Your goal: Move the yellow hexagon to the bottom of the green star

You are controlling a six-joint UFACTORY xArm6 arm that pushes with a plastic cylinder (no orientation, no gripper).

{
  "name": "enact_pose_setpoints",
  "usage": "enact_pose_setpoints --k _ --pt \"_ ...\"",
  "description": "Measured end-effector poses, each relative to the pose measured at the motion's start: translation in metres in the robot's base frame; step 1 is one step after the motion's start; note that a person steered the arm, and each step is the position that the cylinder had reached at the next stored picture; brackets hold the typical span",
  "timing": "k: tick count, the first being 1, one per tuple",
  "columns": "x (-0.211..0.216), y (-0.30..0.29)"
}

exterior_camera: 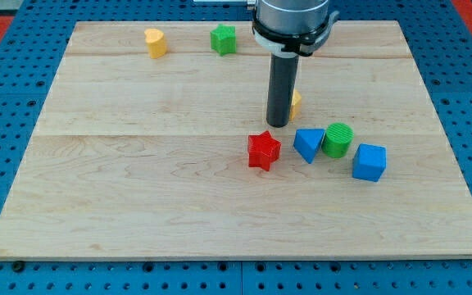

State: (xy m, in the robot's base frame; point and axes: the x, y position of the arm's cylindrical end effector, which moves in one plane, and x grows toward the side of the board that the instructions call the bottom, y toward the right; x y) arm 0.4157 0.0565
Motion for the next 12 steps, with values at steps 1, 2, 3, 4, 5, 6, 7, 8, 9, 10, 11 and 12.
enact_pose_setpoints --k 1,2,3,4,5,6,7,8,9,10,11,12 --pt "-0.016 0.015" --pt "-0.022 0.057" --pt "-0.027 0.079" --pt "-0.036 0.046" --pt "-0.043 0.018" --pt "-0.050 -0.012" --pt "-0.040 0.016" --pt "-0.054 0.019" --pt "-0.081 0.023" --pt "-0.080 -0.013" --pt "-0.070 -0.037" --pt "-0.070 -0.052"
